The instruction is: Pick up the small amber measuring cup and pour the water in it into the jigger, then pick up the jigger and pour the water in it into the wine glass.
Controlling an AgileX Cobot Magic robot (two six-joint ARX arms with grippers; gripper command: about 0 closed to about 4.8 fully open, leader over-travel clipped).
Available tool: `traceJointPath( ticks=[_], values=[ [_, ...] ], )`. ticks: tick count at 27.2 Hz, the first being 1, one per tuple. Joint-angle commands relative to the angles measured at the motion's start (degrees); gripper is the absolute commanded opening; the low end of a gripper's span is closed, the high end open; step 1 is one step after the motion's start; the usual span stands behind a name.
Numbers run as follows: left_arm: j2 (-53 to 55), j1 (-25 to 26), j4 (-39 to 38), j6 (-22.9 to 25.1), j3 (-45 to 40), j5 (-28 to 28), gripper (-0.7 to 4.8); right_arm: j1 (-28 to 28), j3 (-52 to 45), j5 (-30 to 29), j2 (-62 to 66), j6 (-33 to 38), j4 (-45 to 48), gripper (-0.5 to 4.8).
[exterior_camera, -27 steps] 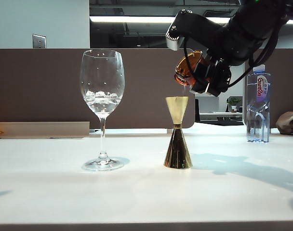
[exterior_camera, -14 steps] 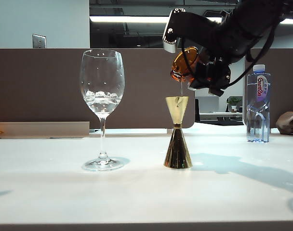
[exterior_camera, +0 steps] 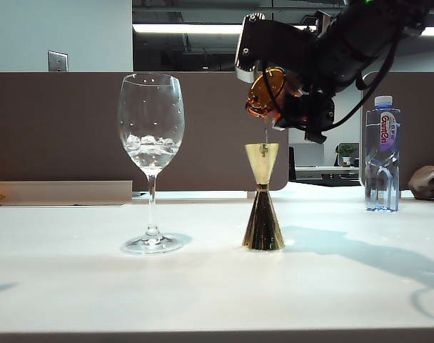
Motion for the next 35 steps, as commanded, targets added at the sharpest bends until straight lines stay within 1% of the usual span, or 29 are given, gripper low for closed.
traceJointPath(
  ticks=[1,5,11,23,33,35],
  values=[
    [0.07,0.00,0.68,0.17,0.15,0.20,-0.02,0.11,0.90,0.09,0.66,-1.20,2.27,-0.01],
    [0.07,0.00,0.70,0.17,0.15,0.22,-0.02,0.11,1.97,0.11,1.77,-3.56,2.47,-0.01],
    [0.07,0.00,0.68,0.17,0.15,0.20,-0.02,0.11,2.89,0.15,1.92,-9.25,2.47,-0.01],
    [0.07,0.00,0.68,0.17,0.15,0.20,-0.02,0.11,2.89,-0.11,1.92,-15.87,2.56,-0.01],
    [0.07,0.00,0.68,0.17,0.15,0.22,-0.02,0.11,2.89,-1.14,1.92,-16.57,2.91,-0.01],
    [0.07,0.00,0.68,0.17,0.15,0.20,-0.01,0.11,2.89,-0.92,1.90,-13.77,2.91,-0.01]
  ],
)
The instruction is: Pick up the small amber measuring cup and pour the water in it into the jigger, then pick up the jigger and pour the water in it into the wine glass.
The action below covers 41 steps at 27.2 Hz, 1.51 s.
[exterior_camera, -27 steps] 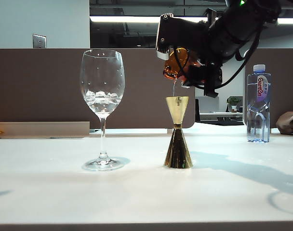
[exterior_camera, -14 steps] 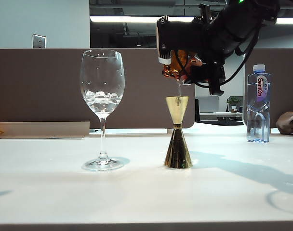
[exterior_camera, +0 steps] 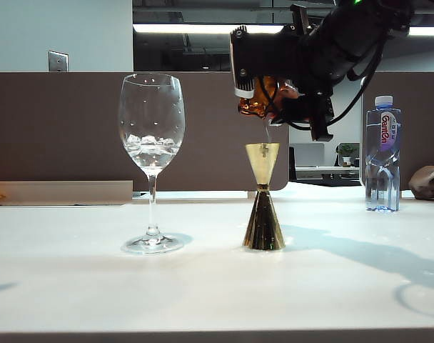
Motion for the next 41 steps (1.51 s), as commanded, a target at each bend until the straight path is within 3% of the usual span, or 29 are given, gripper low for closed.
traceJointPath(
  ticks=[1,4,8,10,12,15,19,25,39,41],
  values=[
    [0.04,0.00,0.72,0.17,0.15,0.22,-0.02,0.07,0.37,0.52,-0.33,5.20,1.75,-0.01],
    [0.04,0.00,0.72,0.17,0.15,0.22,-0.02,-1.05,0.22,6.34,-0.48,22.93,1.36,-0.01],
    [0.04,0.00,0.74,0.17,0.15,0.22,-0.02,-4.37,-1.18,6.54,-2.03,42.40,-0.76,-0.01],
    [0.04,0.00,0.74,0.17,0.15,0.20,-0.01,-6.47,-3.91,5.33,-3.37,53.02,-0.76,-0.01],
    [0.04,0.00,0.74,0.17,0.15,0.20,-0.02,-9.46,-8.22,0.42,-3.74,64.39,1.79,-0.01],
    [0.02,0.00,0.72,0.17,0.15,0.22,-0.02,-11.91,-16.00,-3.34,-2.97,74.07,11.76,-0.01],
    [0.02,0.00,0.72,0.17,0.15,0.20,-0.02,-14.32,-21.05,-9.16,0.79,78.55,22.05,-0.01],
    [0.02,0.00,0.74,0.15,0.15,-0.15,-0.02,-14.97,-21.53,-14.05,7.37,80.04,26.14,-0.01],
    [0.02,0.00,0.74,0.15,0.15,0.07,-0.02,-14.97,-21.57,-14.08,14.84,80.11,28.57,0.00],
    [0.02,0.00,0.74,0.15,0.15,0.07,-0.01,-14.97,-21.64,-14.12,15.19,80.11,28.74,0.26]
  ],
)
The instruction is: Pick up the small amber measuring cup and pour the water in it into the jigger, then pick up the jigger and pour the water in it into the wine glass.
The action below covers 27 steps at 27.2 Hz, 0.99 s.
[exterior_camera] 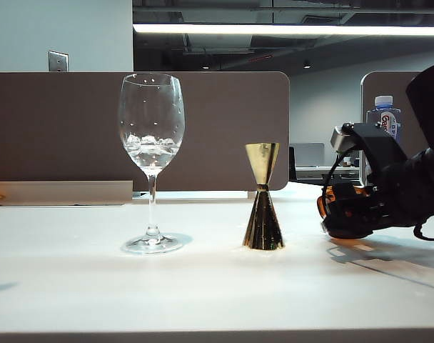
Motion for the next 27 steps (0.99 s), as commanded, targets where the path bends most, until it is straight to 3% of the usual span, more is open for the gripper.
traceJointPath(
  ticks=[1,4,5,8,10,13,15,27],
  values=[
    [0.02,0.00,0.72,0.15,0.15,0.13,-0.02,0.04,-0.13,-0.37,0.24,0.22,1.88,0.55],
    [0.02,0.00,0.70,0.15,0.15,0.13,-0.02,0.04,-0.74,-0.35,0.28,0.22,1.97,0.72],
    [0.02,0.00,0.72,0.15,0.15,0.13,-0.02,0.04,-1.33,-0.28,0.28,0.22,2.69,1.44],
    [0.02,0.00,0.70,0.15,0.15,0.13,-0.02,0.04,-2.49,-0.28,0.26,0.22,3.23,2.16],
    [0.02,0.00,0.70,0.13,0.15,0.13,-0.02,0.04,-3.39,0.07,-0.09,0.22,3.56,3.44],
    [0.02,0.00,0.70,0.15,0.15,0.13,-0.01,0.04,-3.76,2.29,-1.33,1.33,2.93,3.89],
    [0.02,0.00,0.70,0.13,0.15,0.13,-0.02,0.04,-3.98,3.98,-2.93,1.57,2.21,4.48],
    [0.02,0.00,0.70,0.15,0.15,0.11,-0.02,0.13,-9.70,4.66,-19.23,6.14,-8.02,4.73]
  ],
)
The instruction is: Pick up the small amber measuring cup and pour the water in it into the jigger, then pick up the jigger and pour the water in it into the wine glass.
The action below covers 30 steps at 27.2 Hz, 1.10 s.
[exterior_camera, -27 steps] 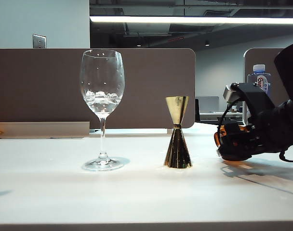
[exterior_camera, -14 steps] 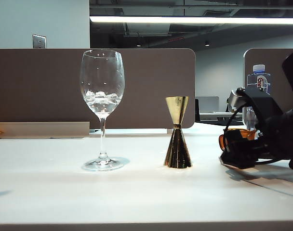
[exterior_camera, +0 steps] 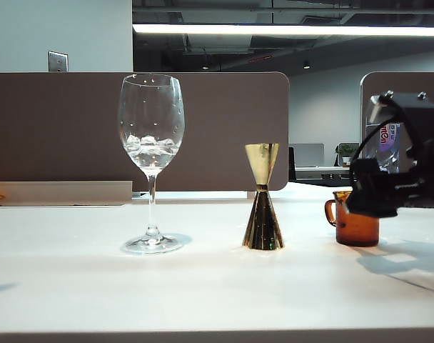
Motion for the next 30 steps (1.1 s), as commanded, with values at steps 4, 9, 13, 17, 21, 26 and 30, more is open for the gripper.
traceJointPath(
  ticks=[4,9,13,17,21,26,30],
  values=[
    [0.02,0.00,0.72,0.15,0.17,0.11,-0.02,1.20,0.00,-0.63,-9.01,2.62,-6.54,4.72],
    [0.02,0.00,0.72,0.15,0.17,0.11,-0.02,5.60,0.07,-0.66,-11.39,1.95,-6.84,4.72],
    [0.02,0.00,0.72,0.15,0.17,0.11,-0.02,10.01,0.46,-0.72,-11.26,-1.40,-6.91,4.58],
    [0.02,0.00,0.72,0.13,0.17,0.13,-0.02,10.36,2.82,-4.63,-9.20,-2.40,-6.91,4.56],
    [0.02,0.00,0.72,0.13,0.17,0.13,-0.02,10.95,5.68,-6.08,-5.92,-2.84,-7.13,4.18],
    [0.02,0.00,0.74,0.13,0.17,0.11,-0.02,11.74,9.18,-7.06,-2.05,-3.15,-8.15,4.17],
    [0.02,0.00,0.74,0.13,0.17,0.13,-0.02,13.14,11.50,-7.96,0.61,-4.20,-8.24,4.04]
  ],
)
